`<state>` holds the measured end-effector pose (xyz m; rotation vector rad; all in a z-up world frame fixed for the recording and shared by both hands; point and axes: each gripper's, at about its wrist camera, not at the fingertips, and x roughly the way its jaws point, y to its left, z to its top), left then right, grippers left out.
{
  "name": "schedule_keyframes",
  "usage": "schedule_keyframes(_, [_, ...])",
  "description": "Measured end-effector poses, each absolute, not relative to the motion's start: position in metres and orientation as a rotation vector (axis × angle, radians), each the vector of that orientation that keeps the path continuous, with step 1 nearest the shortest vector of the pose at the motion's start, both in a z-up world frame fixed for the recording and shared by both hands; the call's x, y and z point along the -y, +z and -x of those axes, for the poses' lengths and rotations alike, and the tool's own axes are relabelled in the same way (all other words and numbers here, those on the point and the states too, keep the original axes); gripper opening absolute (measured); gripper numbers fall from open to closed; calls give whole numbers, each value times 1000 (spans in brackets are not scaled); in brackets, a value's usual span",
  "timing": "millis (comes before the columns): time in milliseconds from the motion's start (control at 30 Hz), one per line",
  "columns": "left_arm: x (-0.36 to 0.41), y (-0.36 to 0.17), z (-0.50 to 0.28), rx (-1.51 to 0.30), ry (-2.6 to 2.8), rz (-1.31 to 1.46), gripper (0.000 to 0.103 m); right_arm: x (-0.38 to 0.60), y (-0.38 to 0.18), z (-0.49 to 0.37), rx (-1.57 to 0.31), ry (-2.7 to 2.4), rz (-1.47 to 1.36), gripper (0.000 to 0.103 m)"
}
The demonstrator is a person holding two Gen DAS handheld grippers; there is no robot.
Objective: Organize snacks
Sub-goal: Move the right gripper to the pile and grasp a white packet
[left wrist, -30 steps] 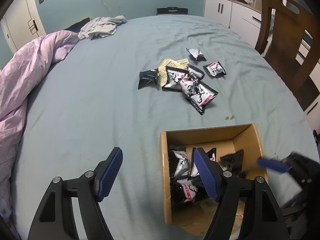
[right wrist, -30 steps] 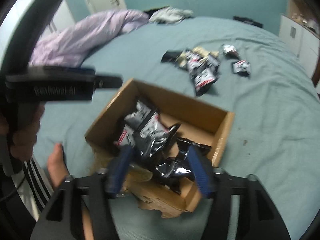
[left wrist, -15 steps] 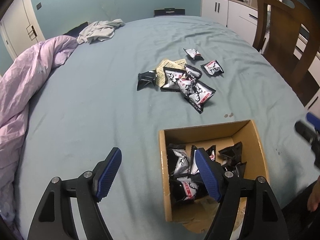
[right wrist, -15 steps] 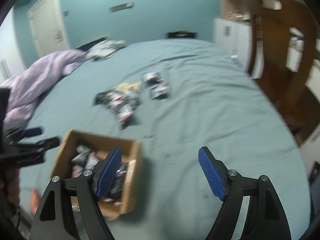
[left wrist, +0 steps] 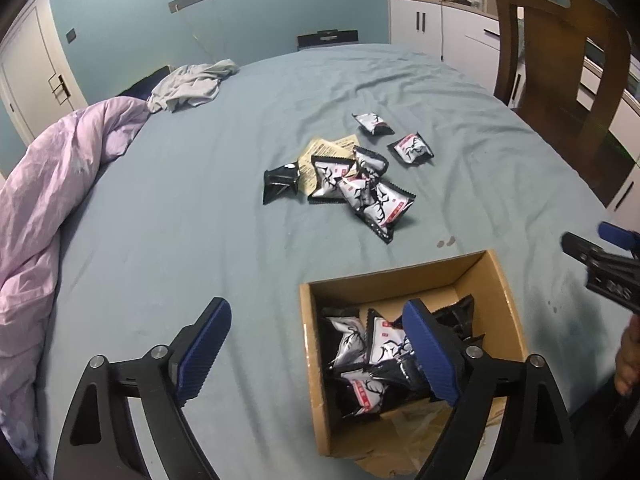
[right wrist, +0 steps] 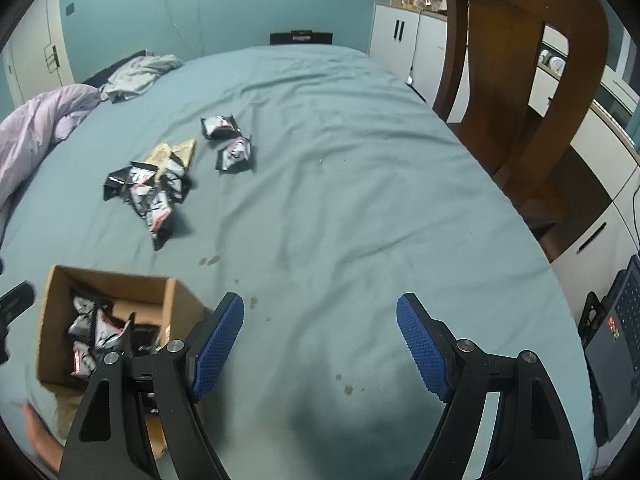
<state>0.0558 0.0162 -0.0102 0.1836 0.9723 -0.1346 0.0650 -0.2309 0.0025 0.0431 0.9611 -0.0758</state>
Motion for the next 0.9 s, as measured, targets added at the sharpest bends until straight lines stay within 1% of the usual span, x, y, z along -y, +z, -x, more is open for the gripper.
schedule_keyframes(133, [-16, -9, -57, -968, -140, -173, 94, 235, -10, -101, -1022, -48, -53, 78])
schedule_keyframes(500, [-24, -7, -67, -1007, -143, -94, 96, 261, -28, -172, -1018, 31, -135, 78])
schedule_keyframes(900, [-27, -10, -74, -1053, -198, -35, 96, 237, -49, -237, -1040, 162, -135, 78])
